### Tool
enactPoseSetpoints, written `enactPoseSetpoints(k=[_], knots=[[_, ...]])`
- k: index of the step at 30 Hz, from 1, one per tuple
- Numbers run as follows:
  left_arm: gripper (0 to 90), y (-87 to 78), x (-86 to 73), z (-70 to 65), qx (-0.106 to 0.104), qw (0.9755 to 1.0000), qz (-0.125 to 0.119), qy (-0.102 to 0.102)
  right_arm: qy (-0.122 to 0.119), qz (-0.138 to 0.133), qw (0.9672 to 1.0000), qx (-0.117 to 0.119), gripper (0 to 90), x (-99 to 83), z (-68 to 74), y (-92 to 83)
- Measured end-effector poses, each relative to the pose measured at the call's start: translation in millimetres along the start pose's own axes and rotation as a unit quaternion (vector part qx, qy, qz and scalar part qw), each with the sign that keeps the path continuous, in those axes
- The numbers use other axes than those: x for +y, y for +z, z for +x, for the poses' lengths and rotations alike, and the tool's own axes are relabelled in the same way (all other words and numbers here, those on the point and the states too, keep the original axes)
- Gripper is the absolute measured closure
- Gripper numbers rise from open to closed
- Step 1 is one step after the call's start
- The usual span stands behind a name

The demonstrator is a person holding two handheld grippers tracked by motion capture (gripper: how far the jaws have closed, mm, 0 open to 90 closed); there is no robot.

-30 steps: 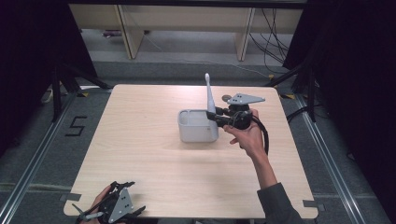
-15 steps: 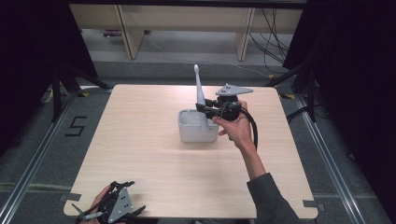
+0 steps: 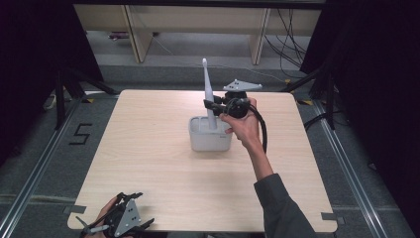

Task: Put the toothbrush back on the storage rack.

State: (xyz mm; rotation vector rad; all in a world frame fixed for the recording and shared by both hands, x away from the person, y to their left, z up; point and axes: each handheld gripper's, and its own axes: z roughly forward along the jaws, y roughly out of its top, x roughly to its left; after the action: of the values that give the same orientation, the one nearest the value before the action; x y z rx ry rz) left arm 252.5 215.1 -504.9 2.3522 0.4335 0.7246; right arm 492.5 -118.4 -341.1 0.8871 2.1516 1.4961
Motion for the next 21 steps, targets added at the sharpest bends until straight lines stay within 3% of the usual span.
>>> enactPoseSetpoints(k=[10,13,14,15,21], knots=[[15.3,-0.9,0.3,-0.1,-0.004,1.0,0.004,0.004,0.003,0.015,0.9994,-0.032,66.9,-7.6,-15.2,18.1],[15.4,0.0,0.0,-0.4,-0.001,1.0,-0.002,0.0,0.011,0.02,0.9992,-0.033,66.8,-10.0,-15.1,22.5],[15.3,-0.2,0.0,-0.3,0.0,1.0,-0.002,0.0,-0.001,0.021,0.9991,-0.036,66.9,-10.2,-16.4,23.9],[15.4,-0.2,-0.1,-0.3,0.0,1.0,-0.002,0.0,0.009,0.026,0.999,-0.035,66.8,-11.0,-14.9,25.2],[15.3,-1.6,0.3,0.3,-0.004,1.0,0.004,0.004,0.003,0.041,0.9985,-0.036,66.8,-17.8,-16.6,33.0]])
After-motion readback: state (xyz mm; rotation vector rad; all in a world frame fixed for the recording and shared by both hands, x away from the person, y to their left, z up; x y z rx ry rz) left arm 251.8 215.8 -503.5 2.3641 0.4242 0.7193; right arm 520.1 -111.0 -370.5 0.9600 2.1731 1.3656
